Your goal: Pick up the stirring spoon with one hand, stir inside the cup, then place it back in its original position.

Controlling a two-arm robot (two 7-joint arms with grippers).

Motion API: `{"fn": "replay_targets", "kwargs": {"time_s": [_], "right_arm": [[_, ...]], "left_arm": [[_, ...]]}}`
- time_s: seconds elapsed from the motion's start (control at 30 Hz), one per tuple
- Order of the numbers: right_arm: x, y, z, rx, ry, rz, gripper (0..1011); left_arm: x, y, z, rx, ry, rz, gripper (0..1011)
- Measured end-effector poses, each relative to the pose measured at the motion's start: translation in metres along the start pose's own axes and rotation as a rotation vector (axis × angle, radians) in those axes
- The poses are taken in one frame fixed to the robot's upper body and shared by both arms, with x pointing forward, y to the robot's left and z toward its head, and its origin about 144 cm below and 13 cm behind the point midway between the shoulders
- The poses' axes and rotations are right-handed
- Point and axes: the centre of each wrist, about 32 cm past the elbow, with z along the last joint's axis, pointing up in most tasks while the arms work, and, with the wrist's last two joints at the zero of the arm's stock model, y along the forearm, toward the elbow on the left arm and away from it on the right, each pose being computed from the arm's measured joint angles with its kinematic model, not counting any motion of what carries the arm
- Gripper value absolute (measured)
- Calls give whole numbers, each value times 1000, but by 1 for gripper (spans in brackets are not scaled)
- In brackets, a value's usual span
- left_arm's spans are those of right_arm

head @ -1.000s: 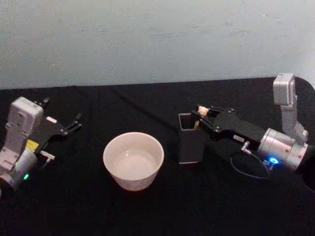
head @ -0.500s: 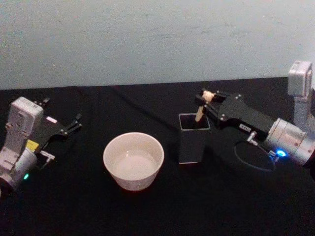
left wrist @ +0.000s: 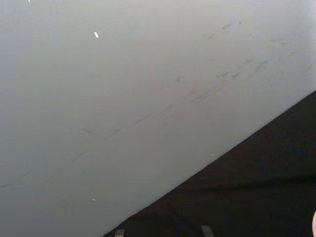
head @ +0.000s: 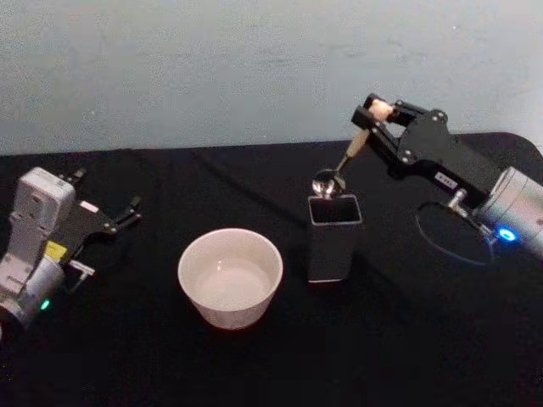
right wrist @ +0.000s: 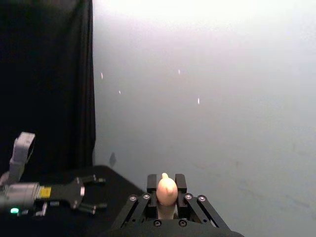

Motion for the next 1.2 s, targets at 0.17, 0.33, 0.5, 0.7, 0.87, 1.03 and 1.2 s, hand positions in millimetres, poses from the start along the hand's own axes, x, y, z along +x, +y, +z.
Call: {"fn": "replay_targets", "kwargs": {"time_s": [0.17,0.33,0.5,0.7,0.87,1.03,1.2], "right_arm": [[-1,11,2,25,-5,12,214],[-6,24,-8,7,12,37,214],[-14,40,-20,-16,29,71,214],[-24,55,-32,-32,43,118,214],[-29,63,-42,-42,41,144,214],[-35,70,-56,-63,32,171,214],[-38,73,-69,-81,27,192,214]], "left_arm": [[0,0,0,0,0,0,1001],[0,0,0,0,0,0,1001],[0,0,0,0,0,0,1001],[0,0,0,0,0,0,1001],[0,0,0,0,0,0,1001],[0,0,0,0,0,0,1001],[0,0,0,0,0,0,1001]]}}
